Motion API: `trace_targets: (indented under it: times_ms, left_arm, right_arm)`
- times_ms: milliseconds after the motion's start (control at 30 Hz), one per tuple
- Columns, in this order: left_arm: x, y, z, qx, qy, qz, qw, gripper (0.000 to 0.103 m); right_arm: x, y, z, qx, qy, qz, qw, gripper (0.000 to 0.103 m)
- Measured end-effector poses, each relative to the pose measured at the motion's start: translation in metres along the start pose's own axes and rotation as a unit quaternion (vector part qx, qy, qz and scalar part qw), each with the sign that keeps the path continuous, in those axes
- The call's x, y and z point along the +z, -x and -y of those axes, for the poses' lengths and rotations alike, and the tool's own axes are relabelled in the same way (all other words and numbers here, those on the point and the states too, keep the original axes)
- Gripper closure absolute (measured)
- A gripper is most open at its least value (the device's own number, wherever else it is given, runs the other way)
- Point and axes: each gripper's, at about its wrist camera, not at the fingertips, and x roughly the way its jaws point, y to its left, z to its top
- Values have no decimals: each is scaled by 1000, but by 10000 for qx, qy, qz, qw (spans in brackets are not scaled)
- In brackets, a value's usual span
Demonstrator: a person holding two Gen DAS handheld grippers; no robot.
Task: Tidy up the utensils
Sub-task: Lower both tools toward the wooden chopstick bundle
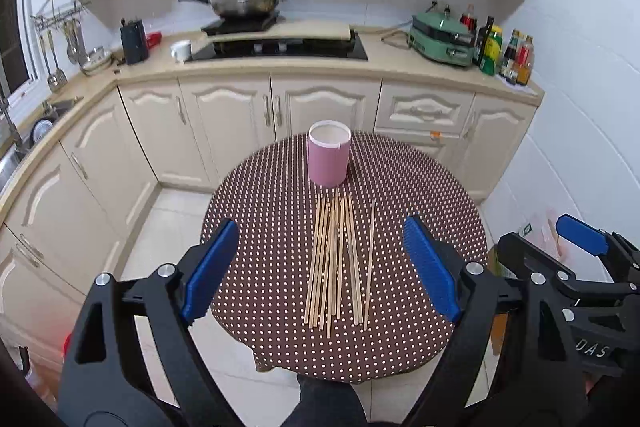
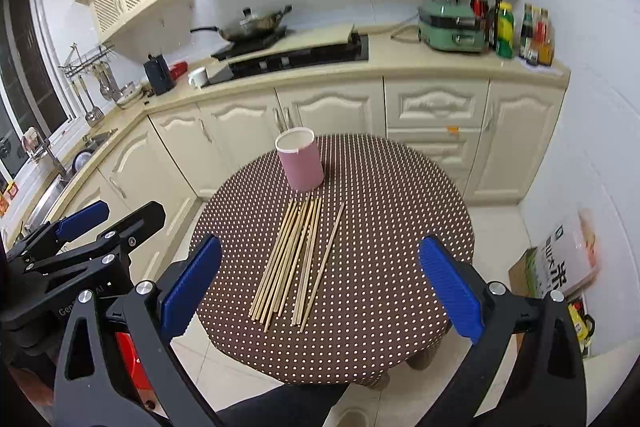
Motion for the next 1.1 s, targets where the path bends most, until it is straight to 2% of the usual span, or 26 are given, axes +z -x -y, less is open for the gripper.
trace_targets:
  times_ms: [333,533,700,900,1100]
  left_arm:
    - [9,-79,-15,-65,57,-908,9958,26]
    - [15,-137,-25,-153,166,-1459,9890,26]
    - [14,-190,-33,-373,354,-2116,9760,28]
    - [6,-234,-36,-549,429,-2659,9615,34]
    - [-7,-276,-41,-638,515,-3189,9442,49]
  right_arm:
    - [11,-76,3,60,-298,-963,9949,16]
    - [18,-141,8,-56,-467,-1716,9841,23]
    - [22,-179,13,-131,-581,-2124,9754,31]
    - [11,-221,22,-194,-749,-2685,9602,40]
    - [0,-255,23,-220,-847,-3084,9472,49]
